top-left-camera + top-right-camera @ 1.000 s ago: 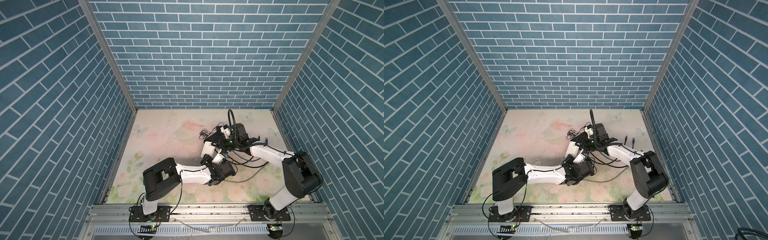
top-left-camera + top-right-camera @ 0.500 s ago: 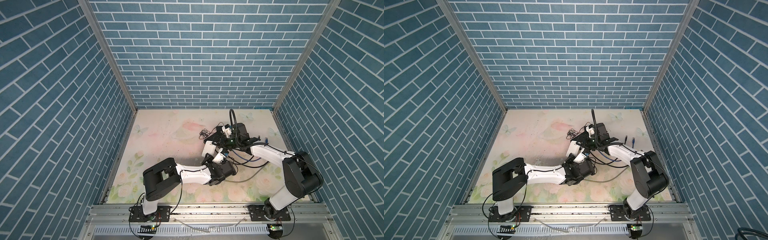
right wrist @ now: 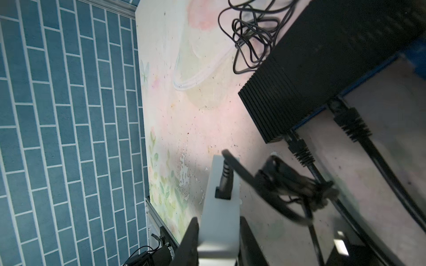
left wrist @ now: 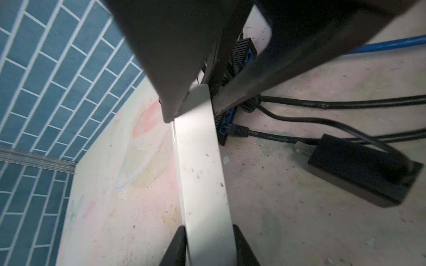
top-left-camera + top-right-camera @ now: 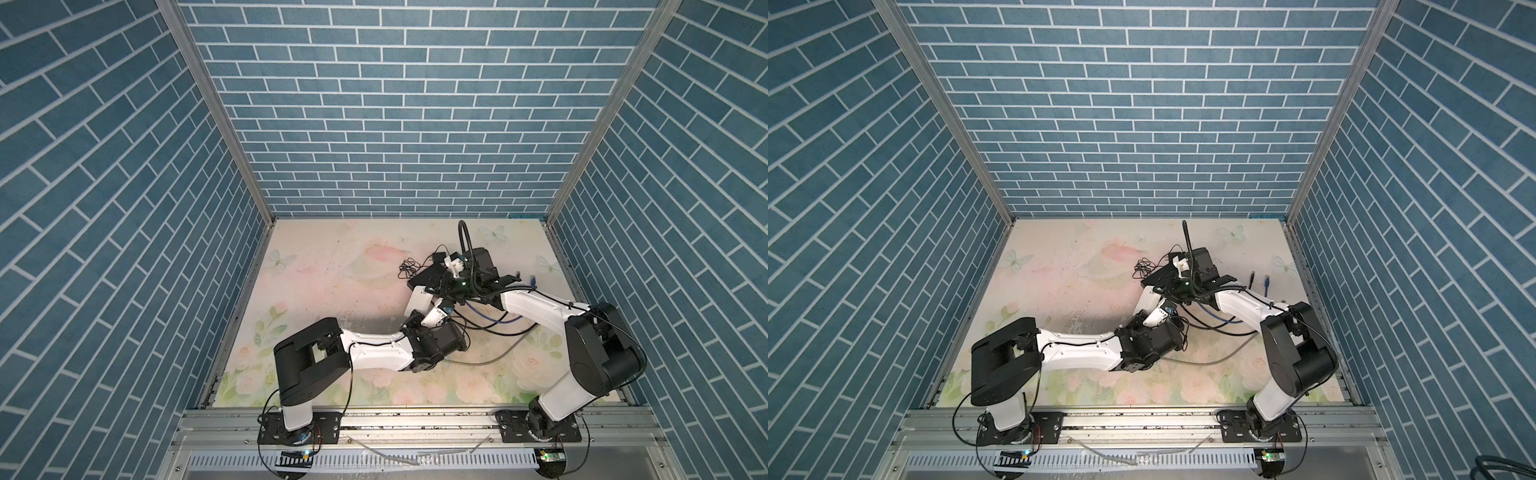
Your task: Insert the plug into the switch port
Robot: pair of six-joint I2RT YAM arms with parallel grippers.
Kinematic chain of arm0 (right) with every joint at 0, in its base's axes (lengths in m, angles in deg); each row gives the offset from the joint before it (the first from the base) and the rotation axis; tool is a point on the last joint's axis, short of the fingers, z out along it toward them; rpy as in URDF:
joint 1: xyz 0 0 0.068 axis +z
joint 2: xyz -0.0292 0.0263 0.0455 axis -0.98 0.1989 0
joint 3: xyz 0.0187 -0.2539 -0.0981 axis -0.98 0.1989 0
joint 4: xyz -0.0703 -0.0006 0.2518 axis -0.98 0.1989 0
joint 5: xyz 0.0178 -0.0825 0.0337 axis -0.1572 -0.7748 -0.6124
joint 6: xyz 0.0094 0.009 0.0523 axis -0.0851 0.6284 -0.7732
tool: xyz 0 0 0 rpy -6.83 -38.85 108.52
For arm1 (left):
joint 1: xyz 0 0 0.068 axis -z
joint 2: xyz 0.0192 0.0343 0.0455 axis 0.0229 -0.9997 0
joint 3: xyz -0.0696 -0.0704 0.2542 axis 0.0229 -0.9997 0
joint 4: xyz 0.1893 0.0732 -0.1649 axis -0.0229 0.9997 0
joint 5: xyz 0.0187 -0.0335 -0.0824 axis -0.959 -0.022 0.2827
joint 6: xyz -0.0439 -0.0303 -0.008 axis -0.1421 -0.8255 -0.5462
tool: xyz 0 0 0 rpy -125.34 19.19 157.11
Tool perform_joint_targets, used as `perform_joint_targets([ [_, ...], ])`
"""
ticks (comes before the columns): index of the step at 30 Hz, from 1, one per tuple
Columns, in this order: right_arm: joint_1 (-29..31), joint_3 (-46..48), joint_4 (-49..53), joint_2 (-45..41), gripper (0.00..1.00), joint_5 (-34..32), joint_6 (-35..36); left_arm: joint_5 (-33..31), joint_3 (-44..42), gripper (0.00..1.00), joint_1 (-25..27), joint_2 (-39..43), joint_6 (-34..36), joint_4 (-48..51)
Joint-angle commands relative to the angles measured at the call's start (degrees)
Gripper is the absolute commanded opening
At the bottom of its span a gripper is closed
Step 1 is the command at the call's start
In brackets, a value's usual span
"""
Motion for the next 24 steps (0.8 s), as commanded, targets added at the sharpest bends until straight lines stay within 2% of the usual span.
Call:
perform_joint_targets([
  [1, 0.2, -1.3, 4.9, -1.9, 0.27, 2.0, 13.4, 9.6, -2.8, 0.27, -3.6, 3.3, -7.1, -0.5],
  [10, 0.2, -2.0, 9.9, -3.4, 0.32, 2.1, 23.9, 29.2, -9.7, 0.28, -12.3, 9.3, -13.8, -5.0],
  [18, 0.2, -1.2, 10.4, -5.8, 0.33, 3.7, 31.7, 38.9, -13.9, 0.28, -17.9, 11.1, -18.0, -8.3],
  [24, 0.2, 0.8, 9.0, -8.6, 0.33, 3.3, 34.1, 43.3, -16.8, 0.28, -21.3, 9.7, -20.1, -12.6],
])
